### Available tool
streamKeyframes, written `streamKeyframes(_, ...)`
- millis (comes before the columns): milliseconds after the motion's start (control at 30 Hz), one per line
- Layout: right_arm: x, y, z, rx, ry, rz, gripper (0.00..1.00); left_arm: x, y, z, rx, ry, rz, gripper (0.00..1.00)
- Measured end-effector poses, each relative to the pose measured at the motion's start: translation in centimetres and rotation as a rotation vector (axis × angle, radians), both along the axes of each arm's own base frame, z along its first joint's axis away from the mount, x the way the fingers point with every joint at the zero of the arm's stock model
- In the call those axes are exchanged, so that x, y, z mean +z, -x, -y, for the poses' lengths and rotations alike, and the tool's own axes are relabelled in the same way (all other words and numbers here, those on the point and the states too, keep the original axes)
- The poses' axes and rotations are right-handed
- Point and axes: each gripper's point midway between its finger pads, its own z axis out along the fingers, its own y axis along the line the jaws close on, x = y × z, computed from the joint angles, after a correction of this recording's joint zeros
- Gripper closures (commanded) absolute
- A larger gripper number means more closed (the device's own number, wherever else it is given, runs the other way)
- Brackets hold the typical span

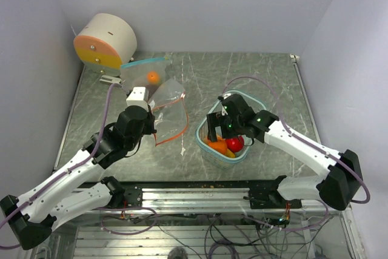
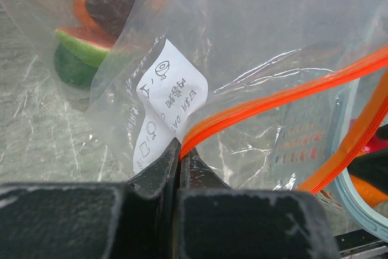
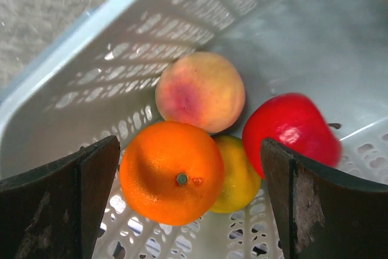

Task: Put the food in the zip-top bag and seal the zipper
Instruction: Pick up the fake fruit from the bin.

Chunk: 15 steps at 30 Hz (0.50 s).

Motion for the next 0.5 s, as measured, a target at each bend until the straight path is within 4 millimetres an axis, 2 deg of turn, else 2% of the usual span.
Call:
streamKeyframes(100, -1.6, 0.8, -0.2, 0.022, 0.001, -0.049, 0.01, 0.1, 0.0, 0.0, 0.001, 0.001, 0.002, 0.93)
streamKeyframes(200, -3.2, 1.5, -0.1, 0.029, 0.01, -0.089, 0.12, 0.0, 0.0, 0.0, 0.0, 0.0, 0.0, 0.93)
streamKeyframes(367, -4.2, 2.1, 0.1, 0.033, 0.015, -0.117, 0.5, -0.3, -0.1, 0.1, 0.001, -0.007, -0.007, 0.93)
streamKeyframes(500, -4.2, 2.1, 0.1, 0.032, 0.015, -0.114, 0.73, -0.6, -0.3, 0.2, 0.0, -0.012, -0.012, 0.93)
